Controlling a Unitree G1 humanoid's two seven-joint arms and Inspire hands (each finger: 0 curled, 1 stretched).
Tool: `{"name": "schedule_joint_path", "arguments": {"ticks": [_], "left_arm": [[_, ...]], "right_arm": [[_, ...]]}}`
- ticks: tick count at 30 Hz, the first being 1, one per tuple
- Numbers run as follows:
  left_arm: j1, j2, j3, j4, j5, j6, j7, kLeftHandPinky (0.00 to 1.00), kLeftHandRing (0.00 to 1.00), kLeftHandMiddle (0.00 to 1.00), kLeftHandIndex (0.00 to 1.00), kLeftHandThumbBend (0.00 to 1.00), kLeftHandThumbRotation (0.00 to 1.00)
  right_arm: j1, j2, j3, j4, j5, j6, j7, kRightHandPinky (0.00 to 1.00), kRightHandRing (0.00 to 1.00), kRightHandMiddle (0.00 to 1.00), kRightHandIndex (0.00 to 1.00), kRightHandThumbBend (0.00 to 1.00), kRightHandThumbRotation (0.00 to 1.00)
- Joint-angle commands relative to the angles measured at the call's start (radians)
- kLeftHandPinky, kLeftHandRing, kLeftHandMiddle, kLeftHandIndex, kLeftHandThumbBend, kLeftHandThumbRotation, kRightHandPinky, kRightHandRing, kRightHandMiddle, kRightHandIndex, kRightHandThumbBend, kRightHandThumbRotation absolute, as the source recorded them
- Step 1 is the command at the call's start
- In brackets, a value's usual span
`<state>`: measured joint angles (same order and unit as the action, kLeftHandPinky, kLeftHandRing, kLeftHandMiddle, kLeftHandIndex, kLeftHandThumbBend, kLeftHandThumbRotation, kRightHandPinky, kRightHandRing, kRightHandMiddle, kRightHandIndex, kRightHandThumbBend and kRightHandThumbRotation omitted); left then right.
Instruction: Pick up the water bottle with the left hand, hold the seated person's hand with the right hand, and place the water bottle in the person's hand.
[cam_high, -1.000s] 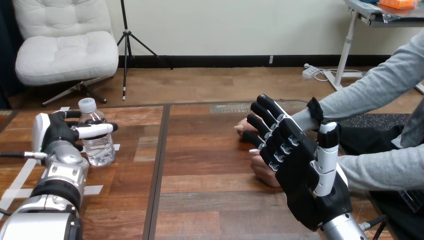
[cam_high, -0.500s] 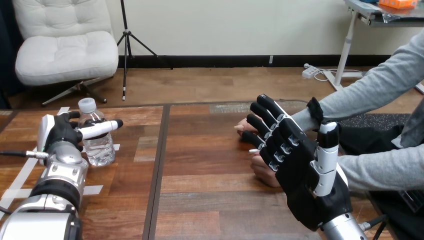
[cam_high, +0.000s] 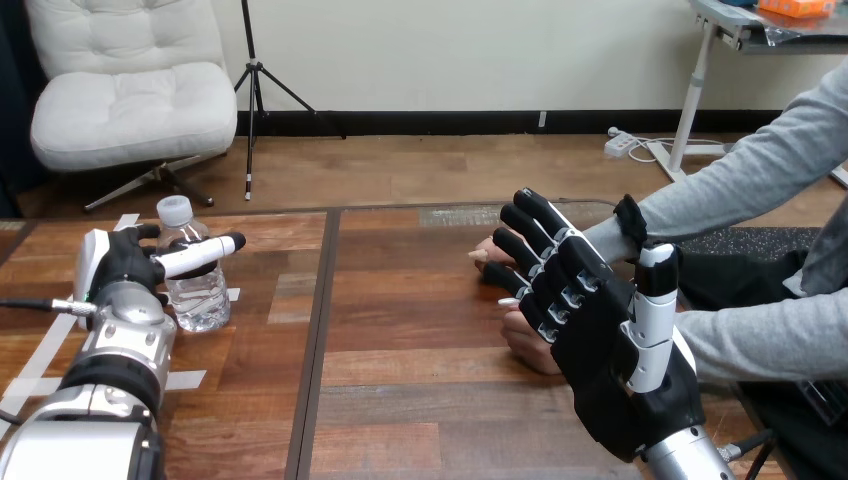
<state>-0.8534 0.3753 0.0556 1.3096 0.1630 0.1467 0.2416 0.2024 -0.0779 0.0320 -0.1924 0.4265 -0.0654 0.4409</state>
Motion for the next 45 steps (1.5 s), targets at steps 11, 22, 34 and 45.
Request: {"name": "schedule_joint_path", "arguments": {"ticks": [11, 22, 34, 45], "left_arm": [[-0.111, 0.001, -0.005, -0.001, 0.009, 0.015, 0.004, 0.81, 0.9, 0.93, 0.96, 0.95, 0.34], [-0.123, -0.018, 0.004, -0.007, 0.006, 0.035, 0.101, 0.68, 0.79, 0.81, 0.81, 0.89, 0.17], [-0.104, -0.029, 0.004, -0.018, 0.007, -0.021, 0.183, 0.41, 0.48, 0.54, 0.58, 0.77, 0.01], [-0.086, -0.026, 0.005, -0.013, 0.003, -0.078, 0.179, 0.39, 0.45, 0.5, 0.53, 0.73, 0.0]], "right_arm": [[-0.029, 0.009, -0.006, -0.053, 0.01, -0.02, 0.0, 0.93, 0.98, 0.96, 0.94, 0.91, 1.0], [-0.031, 0.011, -0.006, -0.048, 0.008, -0.024, 0.002, 0.94, 0.98, 0.97, 0.94, 0.91, 1.0], [-0.03, 0.009, -0.006, -0.049, 0.008, -0.02, 0.0, 0.94, 0.98, 0.97, 0.94, 0.92, 1.0], [-0.029, 0.011, -0.007, -0.051, 0.01, -0.021, -0.001, 0.94, 0.98, 0.96, 0.94, 0.92, 1.0]]}}
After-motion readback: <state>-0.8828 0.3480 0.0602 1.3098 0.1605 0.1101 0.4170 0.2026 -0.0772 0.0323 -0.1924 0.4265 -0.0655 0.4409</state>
